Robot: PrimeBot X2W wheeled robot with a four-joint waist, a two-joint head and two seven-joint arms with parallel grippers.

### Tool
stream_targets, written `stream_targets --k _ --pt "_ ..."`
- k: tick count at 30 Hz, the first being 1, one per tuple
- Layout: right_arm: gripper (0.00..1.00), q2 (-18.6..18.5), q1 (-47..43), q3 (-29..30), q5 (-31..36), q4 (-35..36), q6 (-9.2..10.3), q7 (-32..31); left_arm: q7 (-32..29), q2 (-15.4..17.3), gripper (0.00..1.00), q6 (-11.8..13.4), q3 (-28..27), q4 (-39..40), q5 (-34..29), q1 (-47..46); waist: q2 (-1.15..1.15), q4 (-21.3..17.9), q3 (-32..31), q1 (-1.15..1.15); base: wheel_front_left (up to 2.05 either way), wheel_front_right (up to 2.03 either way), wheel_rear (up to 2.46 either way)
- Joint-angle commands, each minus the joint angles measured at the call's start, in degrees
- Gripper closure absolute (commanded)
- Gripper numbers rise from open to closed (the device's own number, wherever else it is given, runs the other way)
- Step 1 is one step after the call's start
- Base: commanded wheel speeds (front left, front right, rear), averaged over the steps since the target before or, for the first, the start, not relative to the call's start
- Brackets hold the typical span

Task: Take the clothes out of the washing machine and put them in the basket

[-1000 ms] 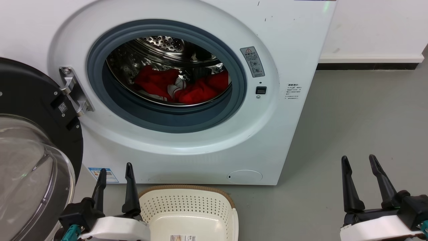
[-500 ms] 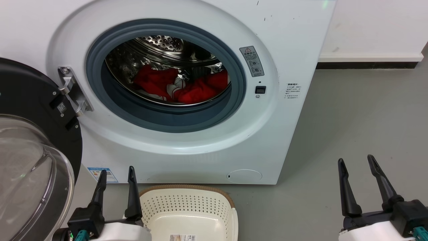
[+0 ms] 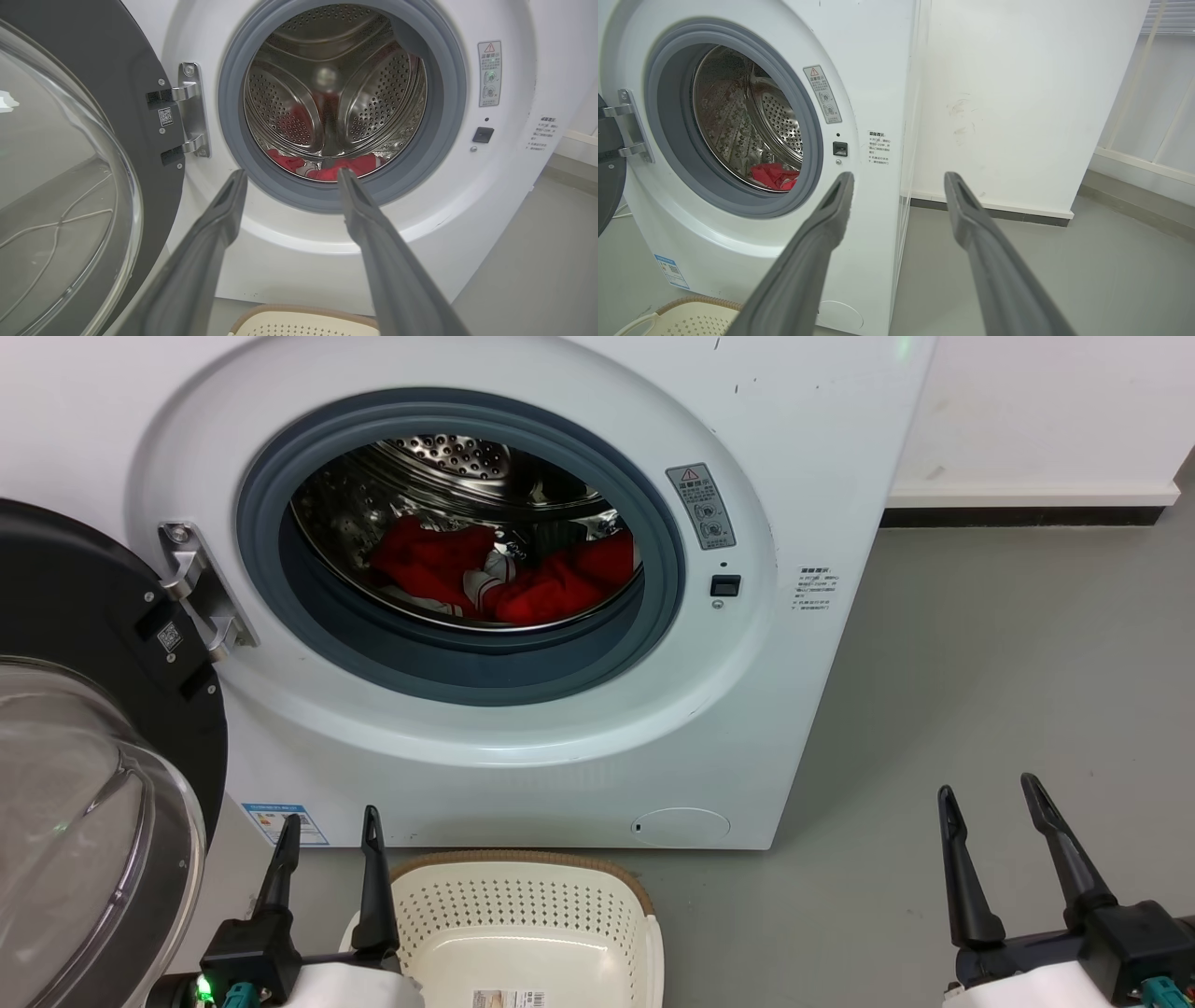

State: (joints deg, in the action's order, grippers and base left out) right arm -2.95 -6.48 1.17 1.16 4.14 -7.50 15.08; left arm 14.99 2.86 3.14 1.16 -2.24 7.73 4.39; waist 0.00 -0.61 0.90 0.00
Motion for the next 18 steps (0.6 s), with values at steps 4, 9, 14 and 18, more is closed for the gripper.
stream_targets --k 4,9,14,18 --pt "0.0 0.13 -0.8 -0.09 -0.24 -0.27 0.02 0.13 0.29 0.03 0.0 0.27 -0.15 -0.34 0.08 0.52 0.0 0.04 -0.01 0.0 0.0 0.0 0.0" --pt "0.0 0.13 -0.79 -0.21 -0.17 -0.43 0.02 0.13 0.29 0.03 0.0 0.33 -0.15 -0.57 0.18 0.61 0.0 0.02 0.04 0.0 0.0 0.0 0.0" --pt "0.0 0.13 -0.8 -0.35 -0.3 -0.43 0.02 0.13 0.29 0.03 0.0 0.27 -0.31 -0.83 0.23 0.56 0.0 -0.13 0.14 0.0 0.0 0.0 0.0" --pt "0.0 0.13 -0.65 -0.37 -0.54 -0.34 0.02 0.13 0.25 0.03 0.0 0.46 -0.2 -1.84 0.37 -0.31 0.0 -0.2 0.45 0.0 0.0 0.0 0.0"
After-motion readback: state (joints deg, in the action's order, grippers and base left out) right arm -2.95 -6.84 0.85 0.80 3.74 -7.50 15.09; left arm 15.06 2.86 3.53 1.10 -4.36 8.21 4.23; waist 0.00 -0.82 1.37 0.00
